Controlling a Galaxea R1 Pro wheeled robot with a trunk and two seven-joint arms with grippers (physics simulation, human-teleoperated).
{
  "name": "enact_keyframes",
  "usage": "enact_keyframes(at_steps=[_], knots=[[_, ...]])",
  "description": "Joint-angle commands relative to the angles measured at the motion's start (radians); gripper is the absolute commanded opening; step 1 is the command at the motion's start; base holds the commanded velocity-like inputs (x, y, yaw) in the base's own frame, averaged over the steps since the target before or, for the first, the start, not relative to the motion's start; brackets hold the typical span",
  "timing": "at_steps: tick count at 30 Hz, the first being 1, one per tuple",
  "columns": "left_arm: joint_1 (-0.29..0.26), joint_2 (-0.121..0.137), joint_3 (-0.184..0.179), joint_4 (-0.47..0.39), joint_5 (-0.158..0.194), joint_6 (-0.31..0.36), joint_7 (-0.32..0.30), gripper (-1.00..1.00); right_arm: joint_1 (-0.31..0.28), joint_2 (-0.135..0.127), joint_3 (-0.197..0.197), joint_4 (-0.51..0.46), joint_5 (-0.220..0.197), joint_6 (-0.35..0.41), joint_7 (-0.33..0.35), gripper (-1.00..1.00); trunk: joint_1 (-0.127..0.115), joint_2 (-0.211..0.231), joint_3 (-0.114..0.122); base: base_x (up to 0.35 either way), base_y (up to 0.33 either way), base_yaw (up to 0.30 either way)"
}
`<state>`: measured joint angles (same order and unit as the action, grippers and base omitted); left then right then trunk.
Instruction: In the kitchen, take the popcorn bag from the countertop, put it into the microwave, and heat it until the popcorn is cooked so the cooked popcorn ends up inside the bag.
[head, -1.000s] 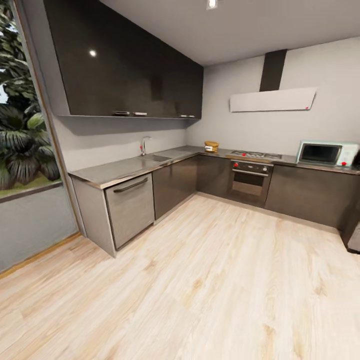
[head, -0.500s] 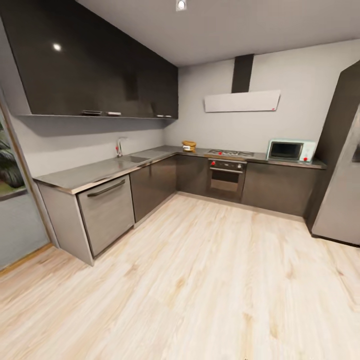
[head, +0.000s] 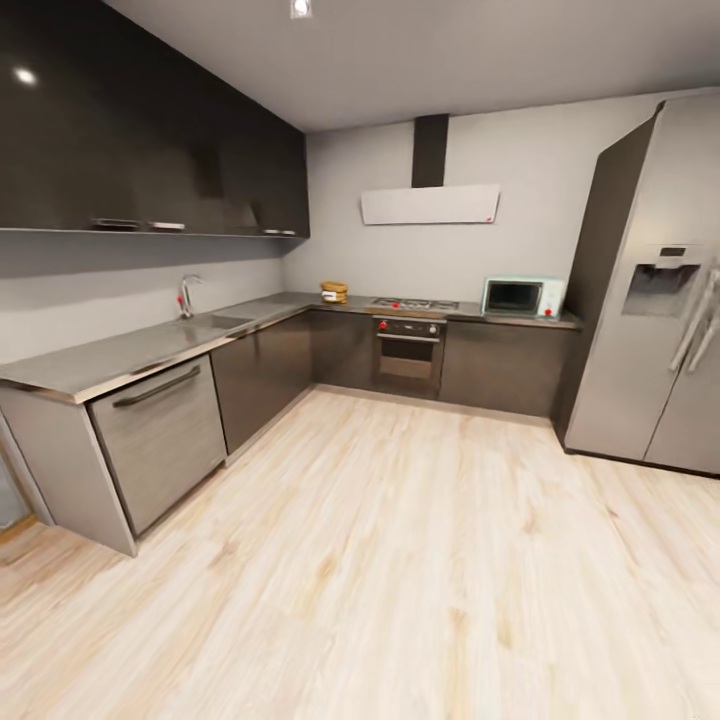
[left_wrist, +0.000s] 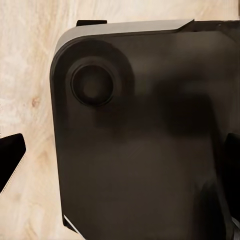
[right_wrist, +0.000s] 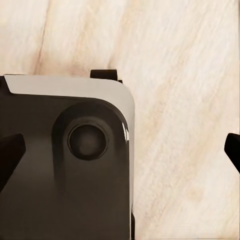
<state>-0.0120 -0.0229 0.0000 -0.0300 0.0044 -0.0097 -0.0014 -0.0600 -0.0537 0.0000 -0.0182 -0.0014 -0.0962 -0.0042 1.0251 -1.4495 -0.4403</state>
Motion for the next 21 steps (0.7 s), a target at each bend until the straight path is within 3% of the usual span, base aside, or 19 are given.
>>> enact_keyframes(at_steps=[1,21], knots=[[0.0,0.0,0.0,0.0,0.001,-0.001,0.0,1.0,-0.001,0.0,0.0,0.001,0.0,-0.004,0.0,1.0,0.0,-0.001,-0.001,0.0,0.0,-0.292],[0.0,-0.001,0.0,0.0,0.0,0.0,0.0,1.0,-0.001,0.0,0.0,0.001,0.0,-0.004,0.0,1.0,0.0,-0.001,-0.001,0.0,0.0,-0.293]])
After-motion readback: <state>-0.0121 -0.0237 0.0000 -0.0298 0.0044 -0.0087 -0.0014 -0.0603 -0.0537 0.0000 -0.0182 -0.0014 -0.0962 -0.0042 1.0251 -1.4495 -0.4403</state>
